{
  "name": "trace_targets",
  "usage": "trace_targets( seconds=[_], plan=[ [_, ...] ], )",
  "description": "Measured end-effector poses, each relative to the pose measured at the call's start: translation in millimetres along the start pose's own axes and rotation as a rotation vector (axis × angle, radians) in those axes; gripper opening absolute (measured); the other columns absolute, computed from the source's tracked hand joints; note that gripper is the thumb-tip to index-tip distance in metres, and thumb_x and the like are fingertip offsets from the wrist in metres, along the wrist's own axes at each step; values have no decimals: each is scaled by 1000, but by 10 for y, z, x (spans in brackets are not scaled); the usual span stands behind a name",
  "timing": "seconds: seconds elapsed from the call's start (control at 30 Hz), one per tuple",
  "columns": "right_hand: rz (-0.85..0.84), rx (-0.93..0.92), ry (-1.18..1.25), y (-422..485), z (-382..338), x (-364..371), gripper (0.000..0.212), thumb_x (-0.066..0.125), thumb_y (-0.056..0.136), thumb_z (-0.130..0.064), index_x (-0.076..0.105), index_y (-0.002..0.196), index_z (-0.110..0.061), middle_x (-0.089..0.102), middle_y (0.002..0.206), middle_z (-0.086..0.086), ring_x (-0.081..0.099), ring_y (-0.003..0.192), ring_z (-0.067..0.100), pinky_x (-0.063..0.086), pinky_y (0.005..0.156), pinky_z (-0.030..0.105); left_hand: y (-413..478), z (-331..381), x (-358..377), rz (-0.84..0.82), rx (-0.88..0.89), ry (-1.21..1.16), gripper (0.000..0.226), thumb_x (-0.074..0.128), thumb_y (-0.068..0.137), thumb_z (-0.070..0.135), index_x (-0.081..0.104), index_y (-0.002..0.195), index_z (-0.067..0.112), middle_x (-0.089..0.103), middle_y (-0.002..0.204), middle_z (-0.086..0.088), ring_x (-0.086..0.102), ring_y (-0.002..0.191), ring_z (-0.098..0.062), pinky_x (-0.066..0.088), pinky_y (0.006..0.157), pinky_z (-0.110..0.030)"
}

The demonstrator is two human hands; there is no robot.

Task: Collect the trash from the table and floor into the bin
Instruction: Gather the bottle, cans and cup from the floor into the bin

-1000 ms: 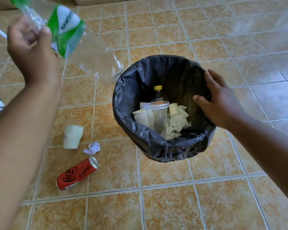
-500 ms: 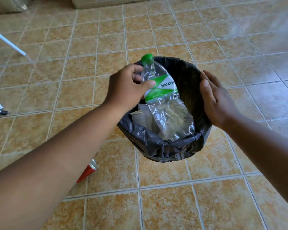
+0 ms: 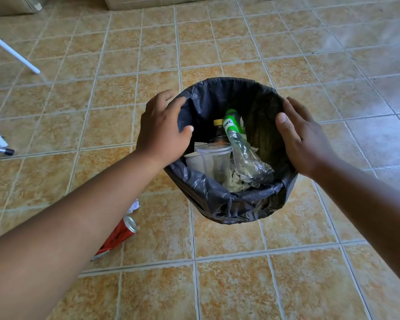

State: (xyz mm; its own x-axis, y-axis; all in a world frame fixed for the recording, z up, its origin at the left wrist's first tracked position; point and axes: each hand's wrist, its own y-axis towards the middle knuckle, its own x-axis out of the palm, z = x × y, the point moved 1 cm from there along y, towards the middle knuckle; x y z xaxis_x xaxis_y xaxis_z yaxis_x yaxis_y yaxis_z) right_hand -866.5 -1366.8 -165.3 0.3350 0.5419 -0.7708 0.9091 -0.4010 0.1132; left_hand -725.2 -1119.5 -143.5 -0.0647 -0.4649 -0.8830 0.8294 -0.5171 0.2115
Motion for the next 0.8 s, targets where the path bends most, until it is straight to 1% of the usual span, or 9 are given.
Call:
trace_targets(
  seconds=[0.1, 0.2, 0.37, 0.47, 0.5, 0.57, 0.63, 0.7, 0.8],
  plan=[
    [5, 5, -16, 7, 0, 10, 78, 23, 93, -66, 21, 154, -17, 18, 161, 1, 20, 146, 20, 18, 114, 35, -11, -85, 23, -144, -161, -112, 64, 52, 90, 7, 29, 150, 15, 19, 157, -7, 26, 142, -30, 29, 105, -29],
    [13, 13, -13, 13, -13, 9, 73, 33, 96, -59, 23, 153, -15, 20, 160, 2, 22, 145, 21, 20, 114, 35, -13, -112, -6, -189, -282, -210, 76, 41, 86, -8, 24, 151, 26, 29, 154, -12, 49, 119, -46, 43, 75, -29],
    [10, 11, -28, -11, -70, 25, 67, 38, 99, -51, 25, 153, -13, 21, 160, 2, 22, 145, 20, 17, 112, 29, -44, -166, -43, -172, -322, -235, 80, 37, 84, -13, 23, 151, 28, 32, 154, -9, 56, 108, -46, 31, 40, -11],
    [-15, 0, -17, -35, -151, 75, 66, 38, 100, -50, 25, 153, -12, 21, 160, 2, 21, 145, 20, 17, 114, 31, -99, -269, -111, -174, -323, -240, 79, 37, 85, -13, 24, 151, 28, 33, 153, -9, 58, 103, -46, 29, 36, -9],
    [-24, -3, -15, -44, -188, 99, 67, 38, 100, -50, 24, 153, -12, 20, 160, 2, 21, 145, 20, 17, 114, 31, -116, -304, -154, -176, -326, -250, 79, 37, 86, -12, 24, 151, 29, 33, 153, -10, 62, 95, -41, 29, 35, -9],
    [-46, -9, -10, -67, -265, 171, 68, 39, 99, -51, 23, 153, -12, 18, 161, 1, 20, 145, 19, 17, 112, 27, -160, -382, -238, -178, -342, -283, 78, 37, 86, -12, 26, 151, 30, 31, 155, -11, 62, 56, -12, 29, 31, -13],
    [-68, -21, -8, -79, -355, 264, 71, 40, 98, -52, 21, 154, -12, 15, 162, 1, 19, 145, 18, 14, 108, 22, -209, -477, -309, -162, -368, -293, 79, 36, 86, -13, 26, 150, 31, 29, 155, -12, 48, 33, -2, 30, 30, -15],
    [-77, -30, -7, -86, -454, 357, 75, 41, 97, -54, 19, 154, -11, 12, 162, 1, 17, 146, 19, 15, 108, 22, -260, -568, -367, -136, -393, -282, 79, 36, 85, -14, 27, 150, 31, 29, 155, -12, 48, 34, -5, 30, 30, -15],
    [-77, -41, -19, -103, -577, 494, 79, 43, 95, -57, 14, 155, -13, 10, 162, -1, 19, 145, 21, 19, 109, 26, -314, -676, -440, -116, -411, -261, 80, 37, 85, -14, 27, 150, 31, 30, 155, -11, 56, 57, -15, 31, 30, -13]
  ],
)
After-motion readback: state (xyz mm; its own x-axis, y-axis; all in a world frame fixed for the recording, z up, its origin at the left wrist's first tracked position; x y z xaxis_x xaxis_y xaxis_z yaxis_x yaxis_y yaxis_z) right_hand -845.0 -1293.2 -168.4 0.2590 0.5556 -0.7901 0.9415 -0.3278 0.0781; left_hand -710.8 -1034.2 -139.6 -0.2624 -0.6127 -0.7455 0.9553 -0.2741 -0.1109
